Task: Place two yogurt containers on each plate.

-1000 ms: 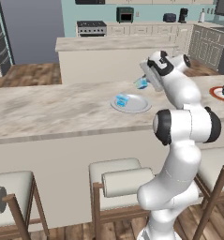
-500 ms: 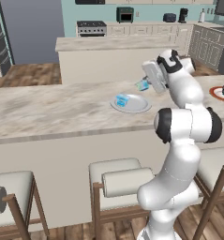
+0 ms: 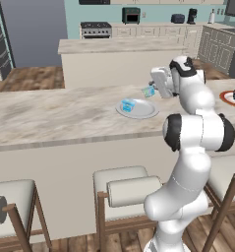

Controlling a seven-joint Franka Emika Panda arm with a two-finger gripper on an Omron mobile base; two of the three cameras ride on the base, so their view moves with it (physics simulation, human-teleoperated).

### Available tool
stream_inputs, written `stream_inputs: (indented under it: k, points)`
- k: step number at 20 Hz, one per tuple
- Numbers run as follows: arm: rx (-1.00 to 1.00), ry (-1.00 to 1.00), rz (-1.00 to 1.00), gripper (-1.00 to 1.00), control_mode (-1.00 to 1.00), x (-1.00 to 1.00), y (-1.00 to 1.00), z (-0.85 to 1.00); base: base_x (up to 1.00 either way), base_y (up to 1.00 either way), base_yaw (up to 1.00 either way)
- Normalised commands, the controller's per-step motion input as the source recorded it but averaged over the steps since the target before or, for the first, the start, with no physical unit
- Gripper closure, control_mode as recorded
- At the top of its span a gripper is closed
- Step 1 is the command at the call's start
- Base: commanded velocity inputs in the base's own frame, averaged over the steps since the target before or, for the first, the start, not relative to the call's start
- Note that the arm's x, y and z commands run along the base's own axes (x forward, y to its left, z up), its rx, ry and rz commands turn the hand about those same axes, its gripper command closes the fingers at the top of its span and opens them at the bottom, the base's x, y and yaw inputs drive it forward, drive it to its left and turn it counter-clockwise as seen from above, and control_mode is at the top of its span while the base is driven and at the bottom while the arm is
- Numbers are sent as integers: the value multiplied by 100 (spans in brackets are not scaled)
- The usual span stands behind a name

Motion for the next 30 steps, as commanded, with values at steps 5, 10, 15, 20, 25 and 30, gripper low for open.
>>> stream_inputs:
  k: [5, 10, 15, 20, 25, 30]
  points:
    - [0, -20, 2, 100, -100, -9, 11, -19, 0, 0, 0]
    - [0, -9, 1, 100, -100, -11, 4, -10, 0, 0, 0]
    - [0, -2, 0, 100, -100, 0, 10, -2, 0, 0, 0]
    - [0, 1, 0, 100, -100, 1, 7, -12, 0, 0, 0]
    - [0, 3, 0, 100, -100, 11, 1, -18, 0, 0, 0]
    - [0, 0, 0, 100, -100, 0, 12, -28, 0, 0, 0]
